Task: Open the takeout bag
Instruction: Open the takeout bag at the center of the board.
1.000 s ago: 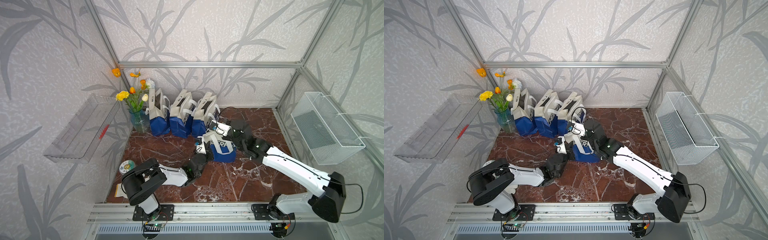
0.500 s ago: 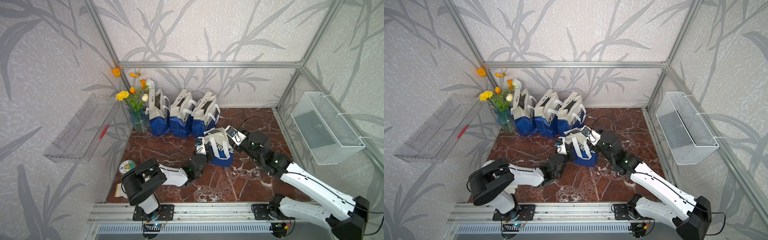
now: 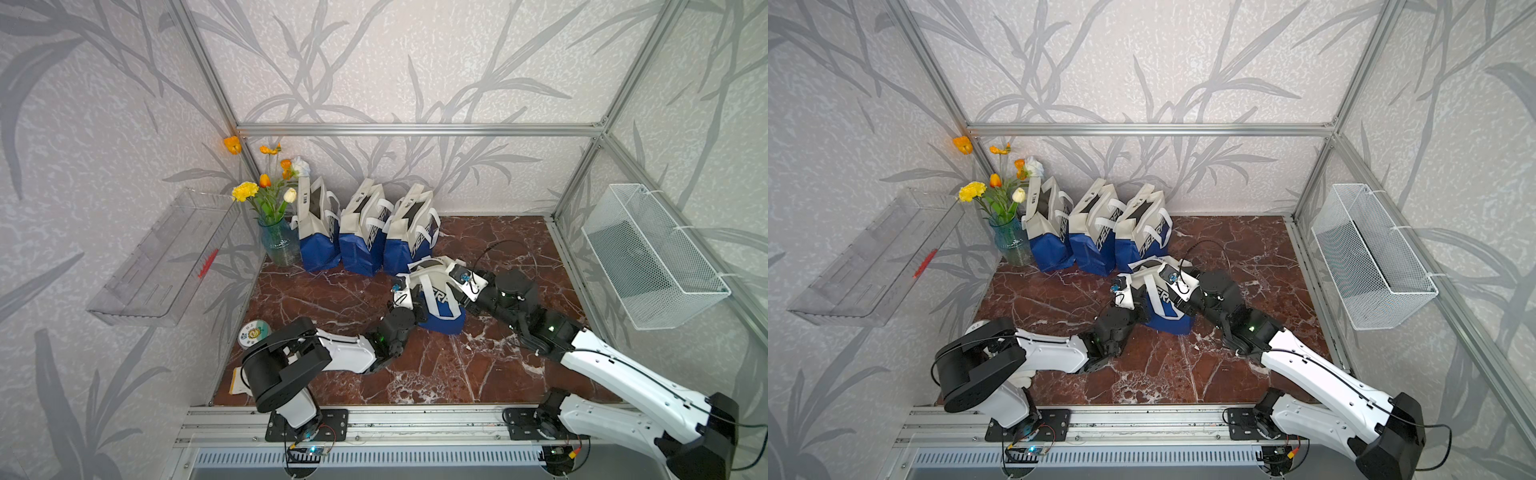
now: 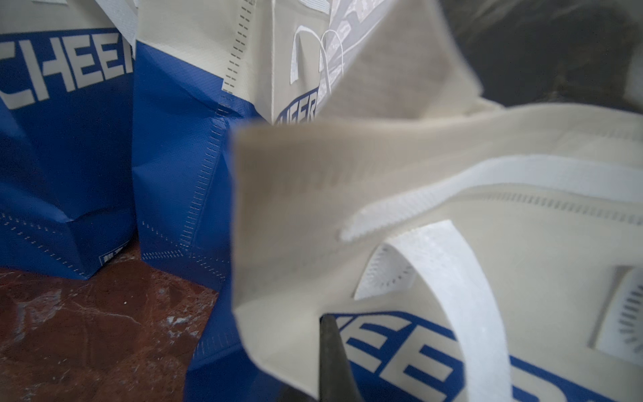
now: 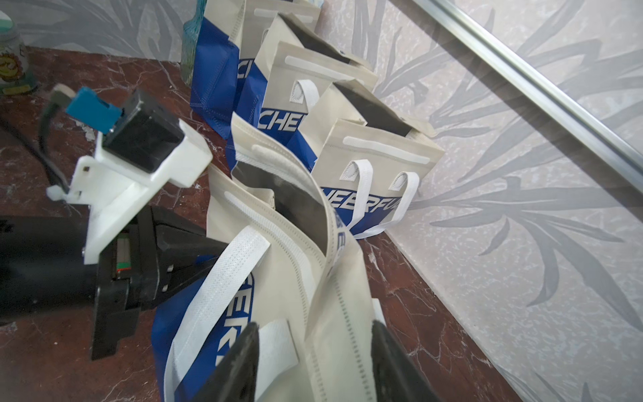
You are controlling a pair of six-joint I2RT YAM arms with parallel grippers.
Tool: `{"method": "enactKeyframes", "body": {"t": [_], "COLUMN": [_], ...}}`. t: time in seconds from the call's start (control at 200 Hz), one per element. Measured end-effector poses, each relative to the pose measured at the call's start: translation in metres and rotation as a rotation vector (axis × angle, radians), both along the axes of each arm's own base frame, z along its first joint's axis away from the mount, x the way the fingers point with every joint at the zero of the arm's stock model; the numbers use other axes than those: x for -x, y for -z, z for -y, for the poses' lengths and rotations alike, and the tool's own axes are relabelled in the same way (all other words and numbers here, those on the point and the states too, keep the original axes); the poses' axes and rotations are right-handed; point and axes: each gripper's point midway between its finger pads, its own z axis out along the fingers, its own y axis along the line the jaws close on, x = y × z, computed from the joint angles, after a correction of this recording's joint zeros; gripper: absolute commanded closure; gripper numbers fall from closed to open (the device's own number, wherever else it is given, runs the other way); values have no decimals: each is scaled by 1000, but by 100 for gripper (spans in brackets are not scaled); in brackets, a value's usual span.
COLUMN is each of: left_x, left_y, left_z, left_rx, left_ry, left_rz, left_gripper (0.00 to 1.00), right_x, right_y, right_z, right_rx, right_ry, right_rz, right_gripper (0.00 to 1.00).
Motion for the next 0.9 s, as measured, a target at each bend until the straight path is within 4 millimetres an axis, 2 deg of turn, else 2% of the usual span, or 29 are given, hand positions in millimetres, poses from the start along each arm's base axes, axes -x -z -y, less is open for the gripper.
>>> {"method": "enactKeyframes", "body": {"t": [0.135, 0.255, 0.405, 0.485, 0.675, 0.9], "left_x": [0, 0, 0, 0, 1, 1], "left_y": [0, 0, -1, -1, -5, -9], "left_z": [0, 0, 0, 0, -1, -3], "left_rx": [-1, -3, -3, -4, -5, -3], "left_ry": [0, 0, 1, -1, -9, -17], "left_rz": [0, -1, -1, -1, 8, 17], "left_gripper": [100, 100, 100, 100, 100, 100], "right_x": [-6, -15, -32, -43, -61, -72], "right_y": [15, 17, 13, 14, 13, -21], "right_z": [-7, -7, -8, -9, -5, 2], "right_rx": [30, 38, 21, 18, 59, 207], "right_ry": [15, 55, 123, 161, 250, 284], "right_rz": [-22, -5, 42, 67, 131, 250], "right_gripper": [57, 68, 86, 100, 100, 100]}}
